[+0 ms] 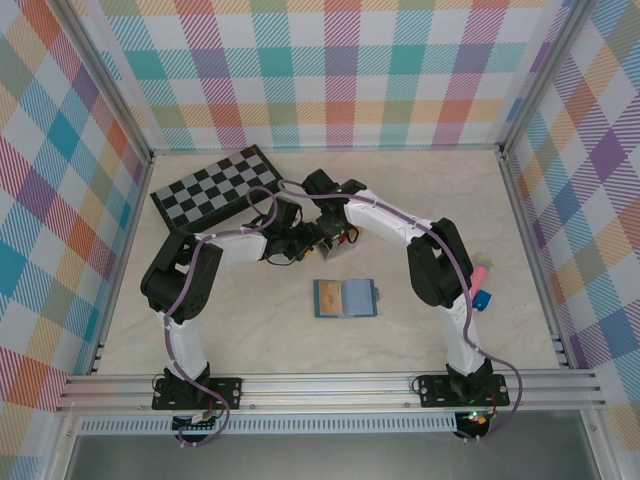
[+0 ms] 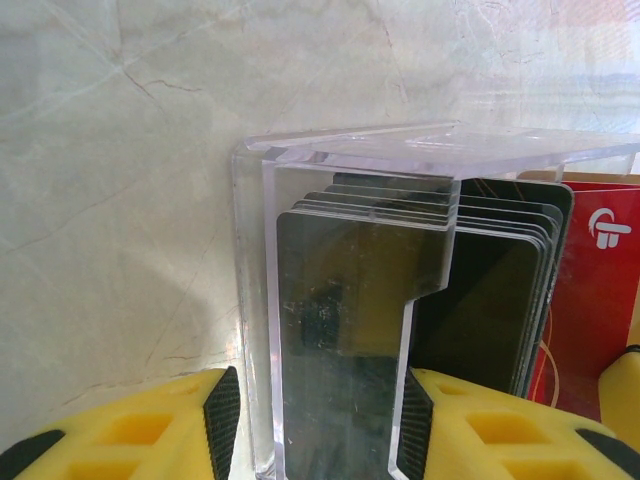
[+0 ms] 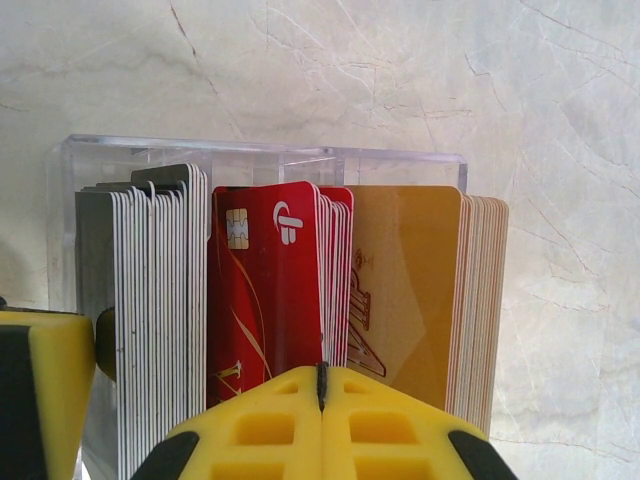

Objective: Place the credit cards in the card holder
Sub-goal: Pick up the credit card from the storage box.

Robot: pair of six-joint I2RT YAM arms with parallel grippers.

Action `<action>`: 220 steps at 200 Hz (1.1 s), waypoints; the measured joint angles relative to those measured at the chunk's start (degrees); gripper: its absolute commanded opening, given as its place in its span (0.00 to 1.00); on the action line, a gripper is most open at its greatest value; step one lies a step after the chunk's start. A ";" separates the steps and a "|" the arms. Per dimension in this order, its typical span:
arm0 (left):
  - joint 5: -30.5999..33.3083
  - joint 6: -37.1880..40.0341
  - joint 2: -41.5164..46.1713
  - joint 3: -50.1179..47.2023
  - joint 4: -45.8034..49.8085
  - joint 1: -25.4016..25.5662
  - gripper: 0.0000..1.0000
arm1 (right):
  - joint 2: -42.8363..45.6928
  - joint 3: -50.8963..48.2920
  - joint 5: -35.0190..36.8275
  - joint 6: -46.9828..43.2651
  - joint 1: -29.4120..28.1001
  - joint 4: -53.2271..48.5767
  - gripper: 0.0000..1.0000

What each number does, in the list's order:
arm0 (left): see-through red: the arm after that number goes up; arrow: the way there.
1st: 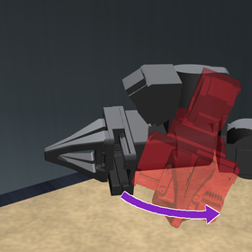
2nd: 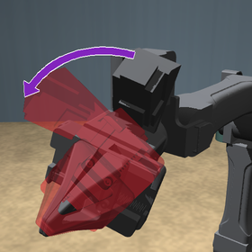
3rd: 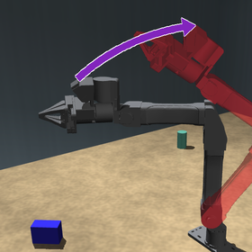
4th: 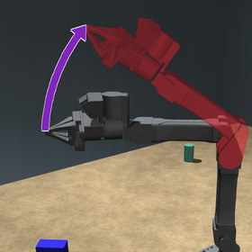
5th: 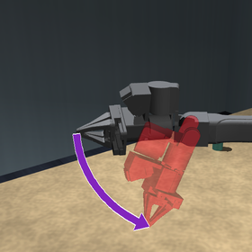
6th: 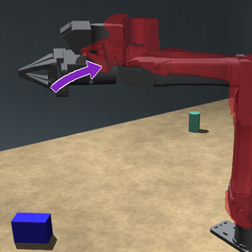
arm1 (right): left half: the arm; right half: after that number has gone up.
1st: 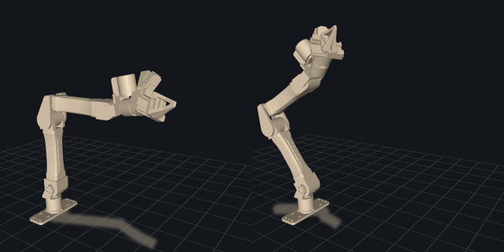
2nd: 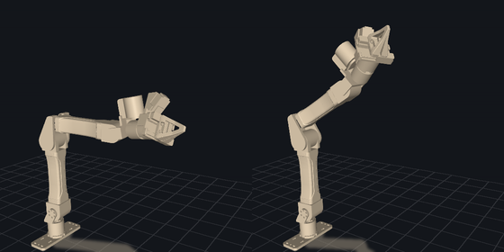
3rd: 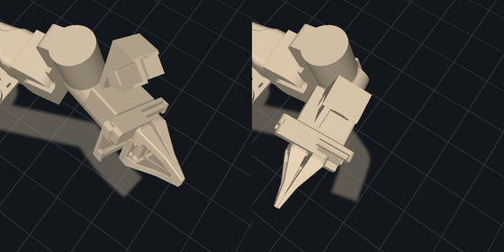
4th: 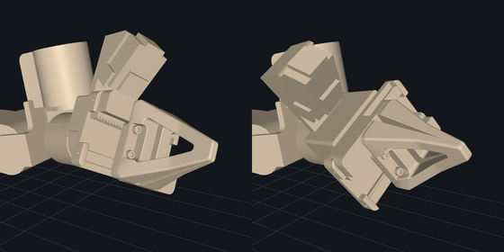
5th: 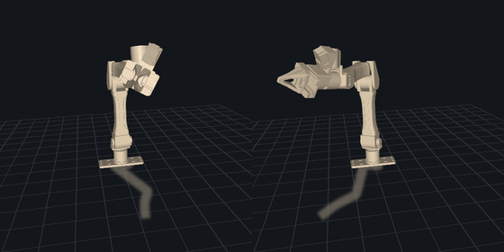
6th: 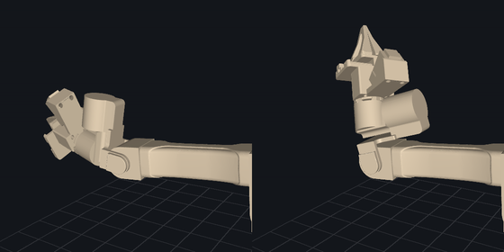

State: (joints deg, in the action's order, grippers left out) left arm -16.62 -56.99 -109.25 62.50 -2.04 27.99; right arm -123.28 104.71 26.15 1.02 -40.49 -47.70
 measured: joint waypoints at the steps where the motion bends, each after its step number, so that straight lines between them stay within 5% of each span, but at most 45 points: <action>1: -0.02 0.00 0.00 0.00 0.00 0.00 0.47 | 0.00 0.00 0.00 0.00 0.00 -0.02 0.00; 220: 0.00 0.00 0.00 0.00 0.11 0.00 0.46 | 2.97 0.85 -18.62 6.27 3.08 -2.51 0.03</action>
State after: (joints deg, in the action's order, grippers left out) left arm -16.62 -56.99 -109.25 62.50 -1.93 27.99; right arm -120.31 105.56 7.53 7.29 -37.41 -50.22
